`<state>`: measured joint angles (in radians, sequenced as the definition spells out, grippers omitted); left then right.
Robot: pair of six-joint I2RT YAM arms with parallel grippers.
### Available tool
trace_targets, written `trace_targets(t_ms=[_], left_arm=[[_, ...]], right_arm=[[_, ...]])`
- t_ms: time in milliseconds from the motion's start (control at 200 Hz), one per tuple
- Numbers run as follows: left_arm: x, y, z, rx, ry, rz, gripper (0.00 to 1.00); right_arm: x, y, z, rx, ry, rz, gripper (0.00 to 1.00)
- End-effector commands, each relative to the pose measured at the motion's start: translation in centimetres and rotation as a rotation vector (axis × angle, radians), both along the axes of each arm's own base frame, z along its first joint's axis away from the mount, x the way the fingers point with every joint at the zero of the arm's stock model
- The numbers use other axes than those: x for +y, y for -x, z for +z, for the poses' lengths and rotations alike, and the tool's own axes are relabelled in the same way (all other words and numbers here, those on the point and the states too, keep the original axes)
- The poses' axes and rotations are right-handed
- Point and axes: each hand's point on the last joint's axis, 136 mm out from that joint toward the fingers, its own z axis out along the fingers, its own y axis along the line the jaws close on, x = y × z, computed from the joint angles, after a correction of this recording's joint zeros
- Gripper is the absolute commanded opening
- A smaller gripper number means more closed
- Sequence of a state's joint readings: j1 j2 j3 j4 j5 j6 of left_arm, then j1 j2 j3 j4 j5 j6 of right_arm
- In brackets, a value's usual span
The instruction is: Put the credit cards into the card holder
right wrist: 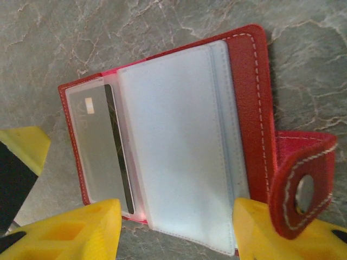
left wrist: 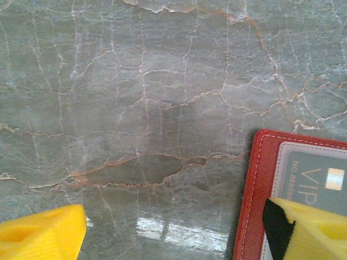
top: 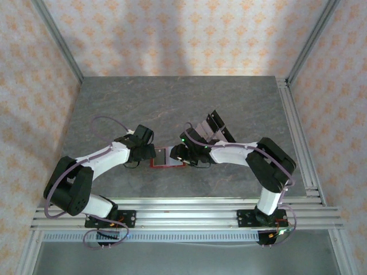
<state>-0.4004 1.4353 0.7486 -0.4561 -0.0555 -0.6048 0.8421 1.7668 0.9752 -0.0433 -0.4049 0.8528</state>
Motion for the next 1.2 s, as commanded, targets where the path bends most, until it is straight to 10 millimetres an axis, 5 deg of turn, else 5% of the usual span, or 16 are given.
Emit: trace_targets(t_ms=[0, 886, 1196], left_arm=[[0.3, 0.3, -0.8, 0.015, 0.0, 0.011, 0.86], [0.3, 0.5, -1.3, 0.027, 0.002, 0.012, 0.86], [4.0, 0.8, 0.4, 0.015, -0.057, 0.128, 0.86]], right_arm=[[1.1, -0.3, 1.0, -0.026, -0.024, 0.021, 0.56], [3.7, -1.1, 3.1, -0.065, -0.105, 0.065, 0.46], [6.8, -1.1, 2.4, -0.033, -0.128, 0.117, 0.46]])
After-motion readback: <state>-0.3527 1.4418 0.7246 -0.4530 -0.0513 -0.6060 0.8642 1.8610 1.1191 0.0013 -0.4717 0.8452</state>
